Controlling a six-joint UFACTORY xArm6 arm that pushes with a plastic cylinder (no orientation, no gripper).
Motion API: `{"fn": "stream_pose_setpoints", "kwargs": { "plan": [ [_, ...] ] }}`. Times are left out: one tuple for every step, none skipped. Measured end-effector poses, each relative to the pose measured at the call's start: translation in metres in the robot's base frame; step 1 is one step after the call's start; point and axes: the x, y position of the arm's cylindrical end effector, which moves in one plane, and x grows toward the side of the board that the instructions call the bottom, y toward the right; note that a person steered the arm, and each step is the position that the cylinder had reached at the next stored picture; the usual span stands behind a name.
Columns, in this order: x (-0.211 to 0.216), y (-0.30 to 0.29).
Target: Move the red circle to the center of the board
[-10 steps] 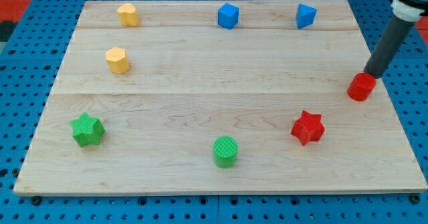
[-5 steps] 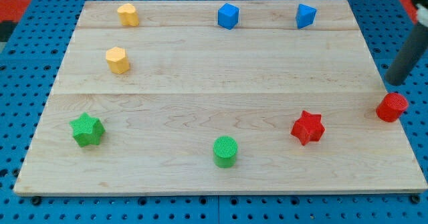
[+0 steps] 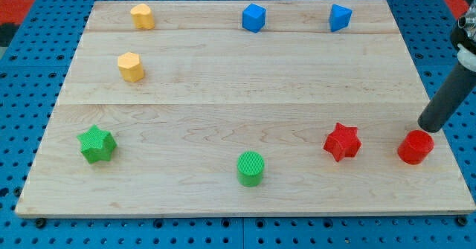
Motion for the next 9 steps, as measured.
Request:
{"fn": "stream_pose_setpoints", "kwargs": {
  "plan": [
    [0.049,0.007],
    [0.043,-0.023],
    [0.016,-0.072],
    [0.0,-0.116],
    [0.017,-0.128],
    [-0.03,-0.191],
    [-0.074,-0.232],
    [-0.051,-0.242],
    [-0.055,-0.282]
  ]
}}
